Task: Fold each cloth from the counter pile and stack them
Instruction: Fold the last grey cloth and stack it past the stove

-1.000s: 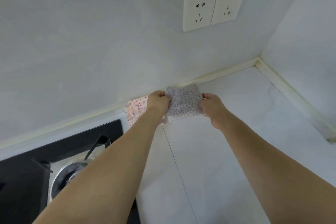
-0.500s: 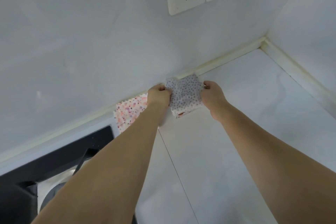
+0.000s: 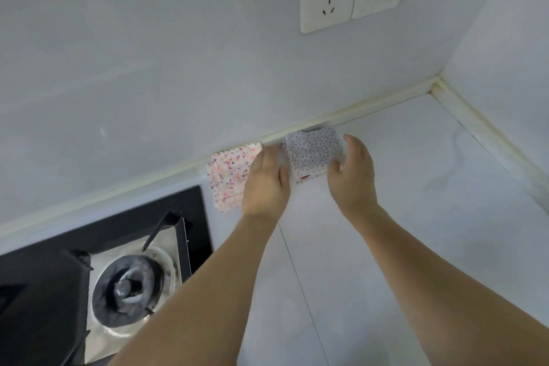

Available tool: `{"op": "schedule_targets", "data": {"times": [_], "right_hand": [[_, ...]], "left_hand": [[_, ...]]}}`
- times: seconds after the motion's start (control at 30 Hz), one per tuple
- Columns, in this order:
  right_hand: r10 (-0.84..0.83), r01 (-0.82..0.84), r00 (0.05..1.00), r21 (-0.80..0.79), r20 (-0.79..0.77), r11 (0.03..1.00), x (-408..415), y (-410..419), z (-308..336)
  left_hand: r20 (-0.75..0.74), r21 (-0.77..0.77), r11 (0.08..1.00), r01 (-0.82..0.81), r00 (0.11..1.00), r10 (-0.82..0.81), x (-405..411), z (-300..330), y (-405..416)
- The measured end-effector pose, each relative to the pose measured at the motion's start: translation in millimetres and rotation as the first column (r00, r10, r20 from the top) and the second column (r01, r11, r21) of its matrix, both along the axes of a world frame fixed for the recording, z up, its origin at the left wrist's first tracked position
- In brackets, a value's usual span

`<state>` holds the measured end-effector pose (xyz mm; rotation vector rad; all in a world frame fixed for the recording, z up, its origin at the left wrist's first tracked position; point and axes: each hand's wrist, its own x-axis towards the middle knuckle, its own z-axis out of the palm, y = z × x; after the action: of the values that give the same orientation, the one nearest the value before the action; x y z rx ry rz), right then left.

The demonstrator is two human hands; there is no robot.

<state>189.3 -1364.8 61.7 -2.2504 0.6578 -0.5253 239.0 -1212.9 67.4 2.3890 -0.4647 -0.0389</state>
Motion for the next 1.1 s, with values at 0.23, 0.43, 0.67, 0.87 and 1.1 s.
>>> {"op": "schedule_targets", "data": {"times": [0.23,0.43,0.67,0.87,1.1], "right_hand": [[0.16,-0.147,0.986,-0.208,0.043,0.967,-46.5,50.3,26.4],[0.275,-0.25,0.96,-0.284,0.049,0.926,-64.0,108.3,50.4],[0.387,-0.358,0.921,-0.303,0.041,0.883,-71.6,231.6,76.7],[0.474,-0.459,0.881,-0.272,-0.013,0.846,-80.5,379.7,94.1],[0.566,-0.574,0.817,-0.264,-0.116,0.775,-79.8,489.5,97.2]], "left_hand": [[0.183,0.086,0.996,-0.021,0.983,0.005,-42.0,25.0,60.8],[0.274,0.097,0.991,-0.09,0.96,0.06,-72.4,39.0,128.2],[0.313,0.132,0.973,-0.19,0.939,0.141,-94.2,64.3,259.8],[0.337,0.188,0.955,-0.23,0.928,0.157,-108.1,78.4,408.3],[0.255,0.171,0.918,-0.358,0.916,0.309,-122.5,67.9,536.4]]}}
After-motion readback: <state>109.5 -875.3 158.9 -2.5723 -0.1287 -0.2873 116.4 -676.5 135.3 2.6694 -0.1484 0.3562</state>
